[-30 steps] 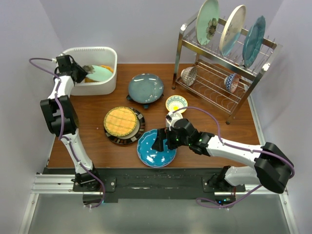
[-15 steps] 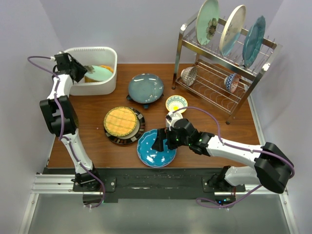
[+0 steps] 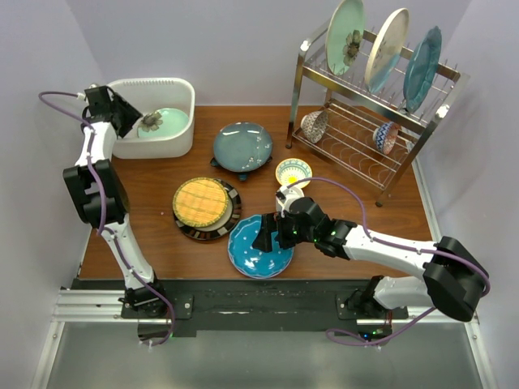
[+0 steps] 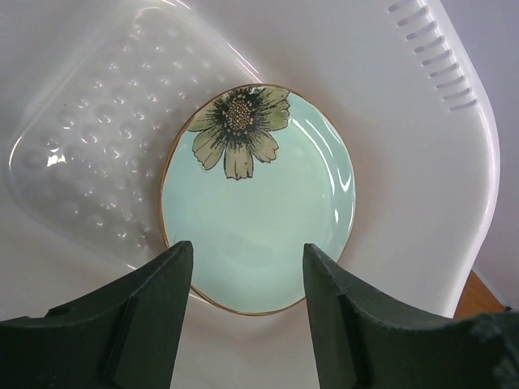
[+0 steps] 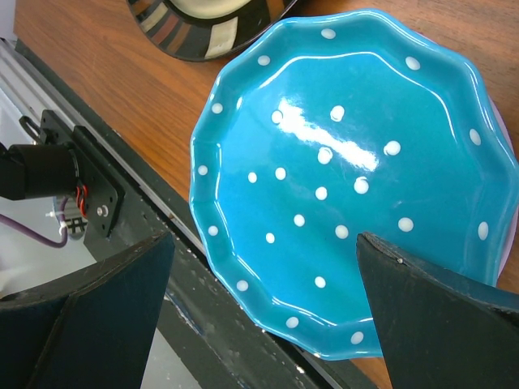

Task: Place the plates into the plastic bin on the countertop
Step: Place the plate in the plastic bin, then pick up the plate at the center of the board.

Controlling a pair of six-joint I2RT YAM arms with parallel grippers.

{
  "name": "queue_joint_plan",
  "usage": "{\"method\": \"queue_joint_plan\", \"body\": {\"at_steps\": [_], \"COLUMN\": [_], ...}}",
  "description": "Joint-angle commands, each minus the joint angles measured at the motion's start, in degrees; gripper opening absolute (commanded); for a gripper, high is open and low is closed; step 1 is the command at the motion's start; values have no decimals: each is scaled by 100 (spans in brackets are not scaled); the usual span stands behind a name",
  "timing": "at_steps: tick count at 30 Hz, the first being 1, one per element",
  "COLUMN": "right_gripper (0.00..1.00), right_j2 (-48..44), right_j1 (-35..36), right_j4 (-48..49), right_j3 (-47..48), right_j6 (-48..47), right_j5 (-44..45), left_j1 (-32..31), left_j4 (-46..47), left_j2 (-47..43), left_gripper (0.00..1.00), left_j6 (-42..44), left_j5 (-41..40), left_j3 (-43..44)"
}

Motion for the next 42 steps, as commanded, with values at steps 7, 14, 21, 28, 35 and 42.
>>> {"method": "queue_joint_plan", "body": {"at_steps": [7,14,21,28,35,42], "right_gripper": [99,99,99,99,99,99], "right_j2": [-126,-134,-178,-152,-143,-187], "right_j1": [13,13,13,22,13,22], "right_j4": [16,25,43,52,16,-255], "right_j3": [159,123,80,62,36,132], "right_j6": [-64,-46,-29,-20,-20,-125], "right_j5": [-72,-72,-72,-72,-10,156], "left_j1": [81,81,55,-104,-630,-1343], "left_j4": [436,1209,1544,1492,956,726], "left_j2": [-927,-1657,-2263,-2843,-3099,-3809], "left_gripper": [62,62,62,62,62,62], "left_j6": [180,224,224,347,865,1340], "left_j5": [516,1289,2071,2441,2740,2687], "left_j3": [-128,-751,-1182,-1569,-1736,-2945]}}
